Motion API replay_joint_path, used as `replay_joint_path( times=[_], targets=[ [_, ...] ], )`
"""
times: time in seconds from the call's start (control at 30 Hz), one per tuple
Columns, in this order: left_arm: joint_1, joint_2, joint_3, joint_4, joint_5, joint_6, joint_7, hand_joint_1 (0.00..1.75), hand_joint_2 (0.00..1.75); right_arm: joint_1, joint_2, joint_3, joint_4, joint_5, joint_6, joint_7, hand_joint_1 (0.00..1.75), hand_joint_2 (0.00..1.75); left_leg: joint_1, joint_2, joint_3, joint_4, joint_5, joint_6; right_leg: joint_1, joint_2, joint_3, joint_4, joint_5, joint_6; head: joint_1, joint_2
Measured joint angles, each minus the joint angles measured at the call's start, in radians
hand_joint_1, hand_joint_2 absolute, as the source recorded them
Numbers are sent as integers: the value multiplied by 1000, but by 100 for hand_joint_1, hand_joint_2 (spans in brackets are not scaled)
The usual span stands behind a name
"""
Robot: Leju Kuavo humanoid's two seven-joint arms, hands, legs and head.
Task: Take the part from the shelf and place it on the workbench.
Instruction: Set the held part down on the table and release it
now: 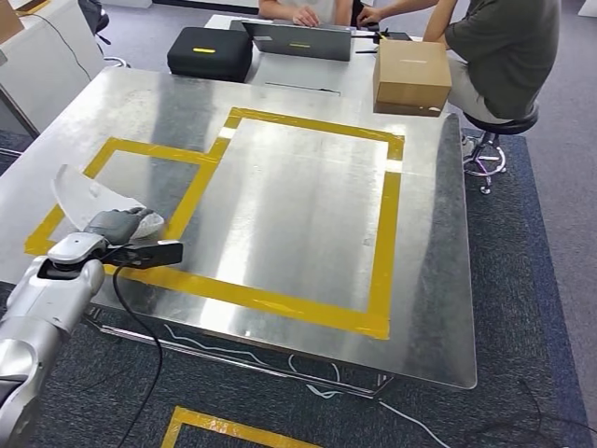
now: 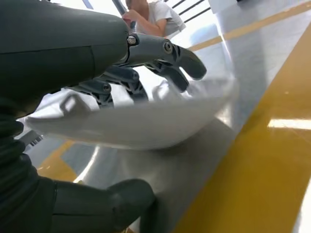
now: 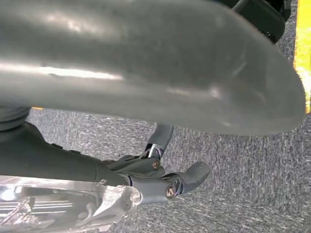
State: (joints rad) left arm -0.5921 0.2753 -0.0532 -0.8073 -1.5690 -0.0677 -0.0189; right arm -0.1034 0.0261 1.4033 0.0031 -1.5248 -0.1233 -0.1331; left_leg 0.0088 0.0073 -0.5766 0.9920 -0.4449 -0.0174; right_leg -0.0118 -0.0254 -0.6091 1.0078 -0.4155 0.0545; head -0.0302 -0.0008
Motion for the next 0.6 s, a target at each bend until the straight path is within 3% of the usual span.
replay_joint_path(
  times=[0.37,0.5,0.6],
  targets=[
    [-5,10,-21,0,4,30,-82,0,175,1,-2,0,0,0,0,-4,0,0,0,0,1,0,0,0,0,0,0,0,0,0,0,0],
    [-6,13,-25,0,5,31,-85,0,0,1,-2,0,0,0,0,-4,0,0,0,0,1,0,0,0,0,0,0,0,0,0,0,0],
    [-6,15,-25,0,29,30,-110,0,0,1,-2,0,0,0,2,-3,0,0,0,0,1,0,0,0,0,0,0,0,0,0,0,0]
  ],
)
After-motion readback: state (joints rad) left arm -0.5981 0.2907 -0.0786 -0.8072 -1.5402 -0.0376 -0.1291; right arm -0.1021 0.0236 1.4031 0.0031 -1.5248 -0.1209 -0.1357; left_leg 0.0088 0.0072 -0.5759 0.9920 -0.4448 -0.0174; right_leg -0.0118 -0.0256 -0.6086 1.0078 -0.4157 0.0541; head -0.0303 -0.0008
